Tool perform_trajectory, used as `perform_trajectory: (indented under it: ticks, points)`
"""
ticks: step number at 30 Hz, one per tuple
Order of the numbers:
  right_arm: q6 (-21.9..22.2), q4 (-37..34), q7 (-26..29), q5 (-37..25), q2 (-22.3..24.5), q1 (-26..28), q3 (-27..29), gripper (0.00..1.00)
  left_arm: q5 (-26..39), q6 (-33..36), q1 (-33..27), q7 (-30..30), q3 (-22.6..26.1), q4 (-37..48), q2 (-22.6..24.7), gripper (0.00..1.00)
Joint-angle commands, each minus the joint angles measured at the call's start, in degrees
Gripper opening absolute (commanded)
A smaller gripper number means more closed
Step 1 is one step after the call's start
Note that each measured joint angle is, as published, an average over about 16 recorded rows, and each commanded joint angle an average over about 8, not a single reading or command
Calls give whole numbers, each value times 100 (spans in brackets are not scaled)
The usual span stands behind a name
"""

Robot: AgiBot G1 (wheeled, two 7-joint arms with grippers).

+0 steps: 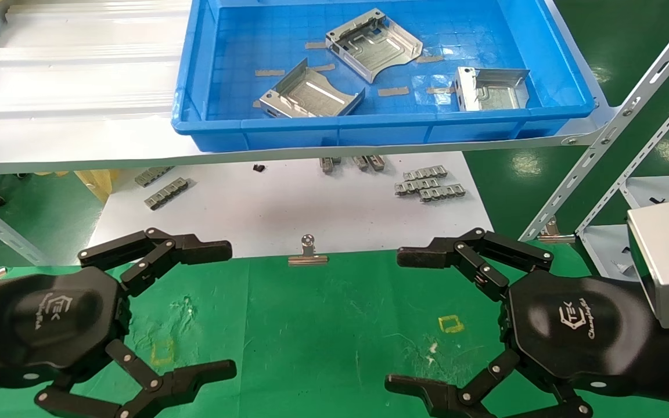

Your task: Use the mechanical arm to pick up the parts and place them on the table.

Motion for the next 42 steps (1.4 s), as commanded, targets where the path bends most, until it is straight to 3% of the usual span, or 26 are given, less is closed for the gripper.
perform_trajectory:
  ticks: [1,18,26,42]
  points:
    - [0,0,0,0,0,0,0,100,0,0,0,0,0,0,0,100]
    - [0,0,0,0,0,0,0,100,0,0,0,0,0,0,0,99]
    - [0,0,0,0,0,0,0,100,0,0,0,0,0,0,0,2]
    - [0,0,0,0,0,0,0,100,0,0,0,0,0,0,0,0]
